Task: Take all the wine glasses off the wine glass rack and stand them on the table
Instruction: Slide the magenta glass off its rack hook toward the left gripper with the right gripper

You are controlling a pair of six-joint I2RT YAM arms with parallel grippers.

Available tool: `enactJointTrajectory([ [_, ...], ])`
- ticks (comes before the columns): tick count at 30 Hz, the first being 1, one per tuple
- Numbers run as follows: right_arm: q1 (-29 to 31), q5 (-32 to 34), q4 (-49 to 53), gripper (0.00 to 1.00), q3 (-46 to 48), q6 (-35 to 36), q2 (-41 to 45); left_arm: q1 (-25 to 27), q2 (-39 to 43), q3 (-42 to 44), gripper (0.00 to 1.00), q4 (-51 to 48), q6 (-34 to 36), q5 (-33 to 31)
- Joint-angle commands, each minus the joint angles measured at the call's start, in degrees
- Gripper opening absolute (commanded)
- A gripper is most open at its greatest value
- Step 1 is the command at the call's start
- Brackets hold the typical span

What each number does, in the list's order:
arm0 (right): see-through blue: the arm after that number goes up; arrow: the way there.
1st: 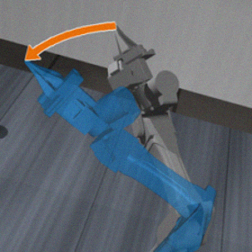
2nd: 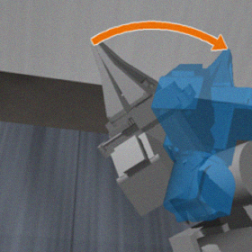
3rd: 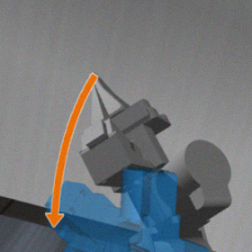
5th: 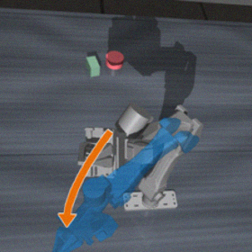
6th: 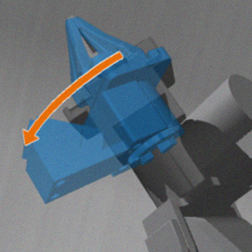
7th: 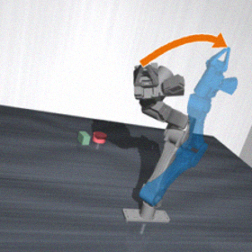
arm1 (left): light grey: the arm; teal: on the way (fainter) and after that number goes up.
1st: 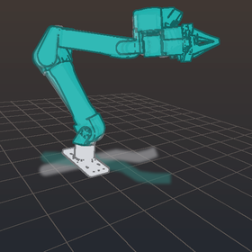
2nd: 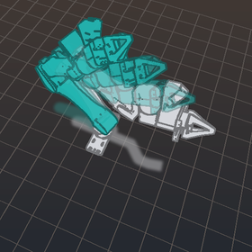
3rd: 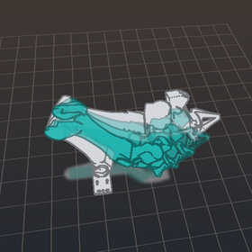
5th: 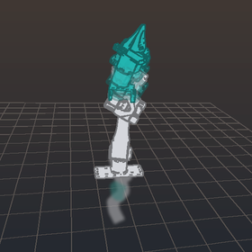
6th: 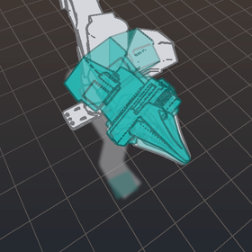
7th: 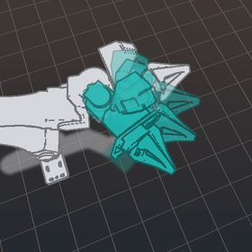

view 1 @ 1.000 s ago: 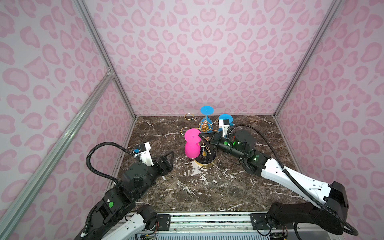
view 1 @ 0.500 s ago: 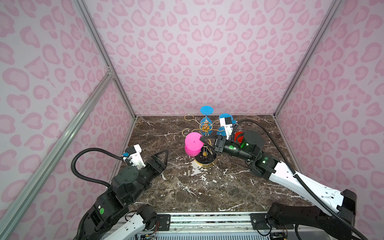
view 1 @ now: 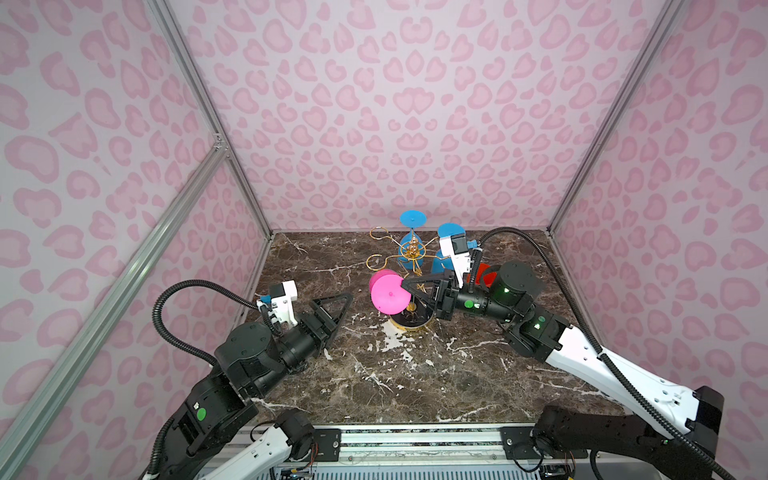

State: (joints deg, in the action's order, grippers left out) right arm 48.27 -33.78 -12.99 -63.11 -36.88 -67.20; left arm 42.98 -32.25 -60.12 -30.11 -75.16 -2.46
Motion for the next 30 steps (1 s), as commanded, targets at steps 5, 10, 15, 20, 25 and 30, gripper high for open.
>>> enactJointTrajectory([
  [5,0.2,-2.9,-3.0,0.0,-0.7,1.1,-1.3,0.0,2.1,0.9,0.76,0.7,-2.1,-0.1],
  [10,0.5,-2.5,-3.9,0.0,1.5,-0.5,-1.1,0.0,3.6,1.7,0.75,0.2,-2.7,-0.7],
  [15,1.5,-4.0,-3.7,0.0,2.1,-1.6,-1.9,0.0,4.4,1.5,0.75,-1.7,-3.2,-1.2],
  [20,3.0,-4.4,-1.0,0.0,1.5,0.1,-2.3,0.0,4.7,1.3,0.74,-3.5,-3.4,-1.2],
  [25,4.1,-7.1,1.0,0.0,0.4,0.3,-3.3,0.0,5.0,0.1,0.74,-5.3,-3.0,-1.9],
  [30,7.2,-10.4,3.2,0.0,-2.0,4.1,-4.4,0.0,5.8,-0.2,0.73,-5.5,-3.0,-2.5],
])
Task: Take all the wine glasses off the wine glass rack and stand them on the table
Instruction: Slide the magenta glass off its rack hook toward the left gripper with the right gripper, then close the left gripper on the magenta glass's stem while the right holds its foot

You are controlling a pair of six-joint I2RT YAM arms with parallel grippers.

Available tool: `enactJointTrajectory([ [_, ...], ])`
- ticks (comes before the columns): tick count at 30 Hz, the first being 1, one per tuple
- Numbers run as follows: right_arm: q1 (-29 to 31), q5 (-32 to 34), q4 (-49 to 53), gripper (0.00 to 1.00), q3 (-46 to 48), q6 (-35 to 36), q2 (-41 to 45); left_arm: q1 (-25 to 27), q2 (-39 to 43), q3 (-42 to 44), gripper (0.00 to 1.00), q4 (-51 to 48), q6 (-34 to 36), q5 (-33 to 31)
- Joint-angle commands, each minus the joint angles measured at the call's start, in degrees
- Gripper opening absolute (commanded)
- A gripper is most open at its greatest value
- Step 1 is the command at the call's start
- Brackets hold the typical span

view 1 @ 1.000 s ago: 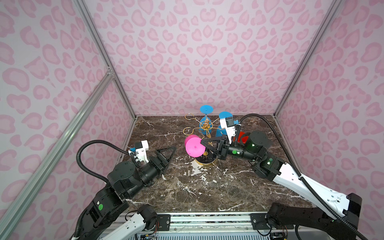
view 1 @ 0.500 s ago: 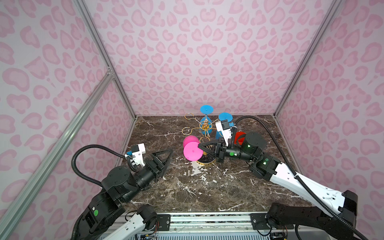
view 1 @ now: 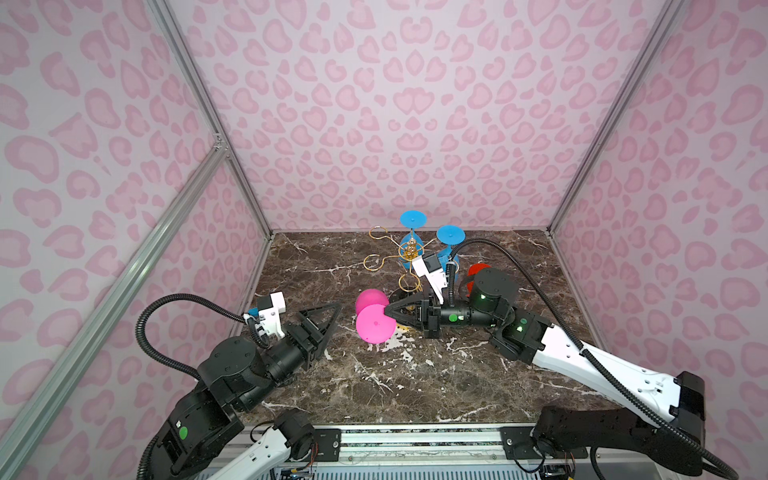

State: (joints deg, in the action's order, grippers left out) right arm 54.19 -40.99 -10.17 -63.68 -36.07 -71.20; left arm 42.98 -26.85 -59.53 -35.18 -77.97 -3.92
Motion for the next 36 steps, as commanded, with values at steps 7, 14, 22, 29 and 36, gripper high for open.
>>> enactJointTrajectory([
  [7,5.2,-3.8,5.2,0.0,-9.0,17.4,-0.6,0.0,1.5,-2.9,0.73,-0.4,1.8,-3.1],
  [14,5.3,3.9,7.1,0.0,-10.0,36.4,2.7,0.0,-4.0,-8.0,0.73,7.1,10.3,1.4],
  [22,5.3,12.9,9.5,0.0,-7.2,57.1,6.5,0.0,-16.6,-16.8,0.73,9.6,20.0,17.7],
  [29,5.4,13.5,13.6,0.0,-5.4,71.3,9.3,0.0,-20.7,-17.2,0.73,9.8,24.5,23.5],
  [36,5.4,13.9,13.4,0.0,-3.3,76.5,10.8,0.0,-22.7,-16.5,0.71,10.2,27.2,26.0],
])
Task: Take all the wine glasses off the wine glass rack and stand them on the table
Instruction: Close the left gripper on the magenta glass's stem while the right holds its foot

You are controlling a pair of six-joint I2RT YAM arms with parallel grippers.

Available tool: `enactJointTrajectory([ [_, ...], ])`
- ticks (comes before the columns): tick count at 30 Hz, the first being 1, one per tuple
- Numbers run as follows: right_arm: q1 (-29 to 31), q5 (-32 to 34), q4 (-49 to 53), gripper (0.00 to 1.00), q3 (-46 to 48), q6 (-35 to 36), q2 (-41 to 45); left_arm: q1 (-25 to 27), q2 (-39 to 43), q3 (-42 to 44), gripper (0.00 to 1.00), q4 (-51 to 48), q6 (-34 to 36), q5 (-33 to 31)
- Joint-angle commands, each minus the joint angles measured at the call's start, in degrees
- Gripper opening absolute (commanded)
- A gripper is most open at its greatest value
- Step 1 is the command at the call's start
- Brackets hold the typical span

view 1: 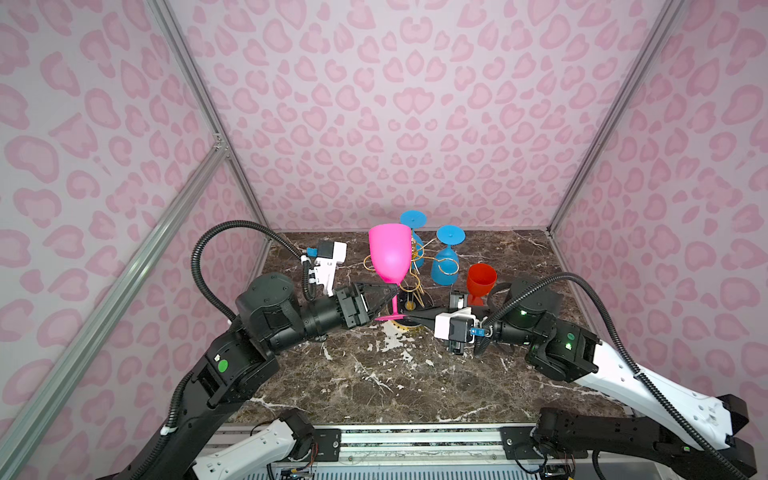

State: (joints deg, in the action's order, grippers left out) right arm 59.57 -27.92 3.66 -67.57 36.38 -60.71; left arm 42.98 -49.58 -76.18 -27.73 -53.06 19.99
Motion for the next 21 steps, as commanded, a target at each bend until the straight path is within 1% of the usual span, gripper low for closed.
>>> enactJointTrajectory([
  [1,0.1,1.2,-0.6,0.0,0.7,4.8,0.4,0.0,0.0,0.6,0.71,3.2,2.3,2.2],
  [4,0.5,2.6,-2.0,0.0,1.4,6.2,0.8,0.0,0.1,2.2,0.71,4.9,2.5,3.1],
  [8,0.8,2.5,-3.2,0.0,1.6,6.7,0.8,0.0,0.4,4.5,0.67,8.3,2.4,4.3],
  [14,0.9,2.6,-3.4,0.0,1.4,7.4,0.6,0.0,-0.2,5.0,0.61,8.7,3.4,4.9],
  [18,1.2,3.0,-1.7,0.0,0.6,8.1,0.2,0.0,-0.5,5.3,0.53,8.7,3.5,4.1],
  [21,1.8,3.8,-1.3,0.0,0.8,9.1,0.2,0.0,-0.5,5.9,0.5,8.5,3.1,3.8],
])
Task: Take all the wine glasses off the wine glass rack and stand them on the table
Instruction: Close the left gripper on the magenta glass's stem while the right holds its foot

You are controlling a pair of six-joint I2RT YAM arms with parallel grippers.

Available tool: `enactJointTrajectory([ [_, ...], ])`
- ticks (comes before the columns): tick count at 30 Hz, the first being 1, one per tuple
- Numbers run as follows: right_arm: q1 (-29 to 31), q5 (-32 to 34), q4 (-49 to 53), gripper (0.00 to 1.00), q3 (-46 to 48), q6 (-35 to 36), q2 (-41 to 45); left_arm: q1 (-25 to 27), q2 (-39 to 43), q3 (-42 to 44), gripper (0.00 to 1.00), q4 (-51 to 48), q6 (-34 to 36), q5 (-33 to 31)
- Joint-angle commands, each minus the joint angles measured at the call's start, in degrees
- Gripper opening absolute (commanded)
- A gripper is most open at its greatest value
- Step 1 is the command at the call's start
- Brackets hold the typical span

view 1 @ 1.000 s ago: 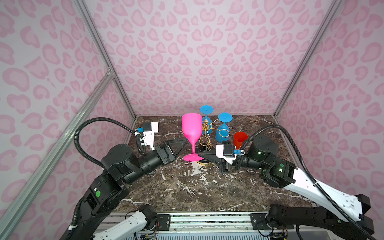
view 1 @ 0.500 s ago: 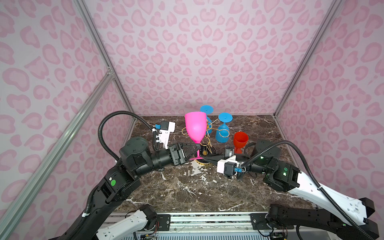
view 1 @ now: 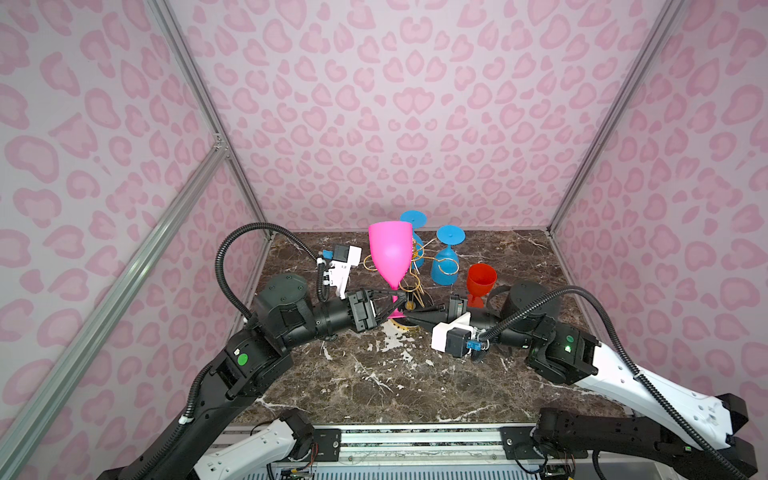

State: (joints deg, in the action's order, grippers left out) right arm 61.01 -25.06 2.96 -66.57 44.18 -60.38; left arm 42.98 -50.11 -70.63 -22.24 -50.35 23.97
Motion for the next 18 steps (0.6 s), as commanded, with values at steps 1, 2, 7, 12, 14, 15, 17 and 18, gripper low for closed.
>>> enactJointTrajectory([
  [1,0.5,1.1,-0.4,0.0,-0.2,1.4,0.0,0.0,0.1,0.6,0.49,3.0,0.3,0.0],
  [2,0.6,1.2,-0.4,0.0,-0.2,1.5,0.1,0.0,0.1,0.7,0.48,2.9,0.3,0.0],
  [7,1.1,1.1,1.0,0.0,-0.7,2.5,0.3,0.0,-0.1,0.9,0.4,3.0,0.0,0.6],
  [12,1.5,1.2,2.5,0.0,-1.1,3.1,0.4,0.0,0.3,1.4,0.31,2.8,-0.9,-0.6],
  [14,1.7,1.5,2.6,0.0,-0.9,3.4,0.6,0.0,0.4,1.7,0.29,3.1,-1.2,-0.4],
  [15,1.7,1.6,2.6,0.0,-0.9,3.5,0.7,-0.1,0.3,1.7,0.28,3.1,-1.3,-0.3],
  [17,1.7,1.7,2.6,0.0,-0.8,3.5,0.7,0.0,0.3,1.6,0.24,3.2,-1.4,0.0],
  [18,1.8,1.7,2.7,0.0,-0.8,3.6,0.7,0.0,0.2,1.5,0.22,3.2,-1.4,0.0],
])
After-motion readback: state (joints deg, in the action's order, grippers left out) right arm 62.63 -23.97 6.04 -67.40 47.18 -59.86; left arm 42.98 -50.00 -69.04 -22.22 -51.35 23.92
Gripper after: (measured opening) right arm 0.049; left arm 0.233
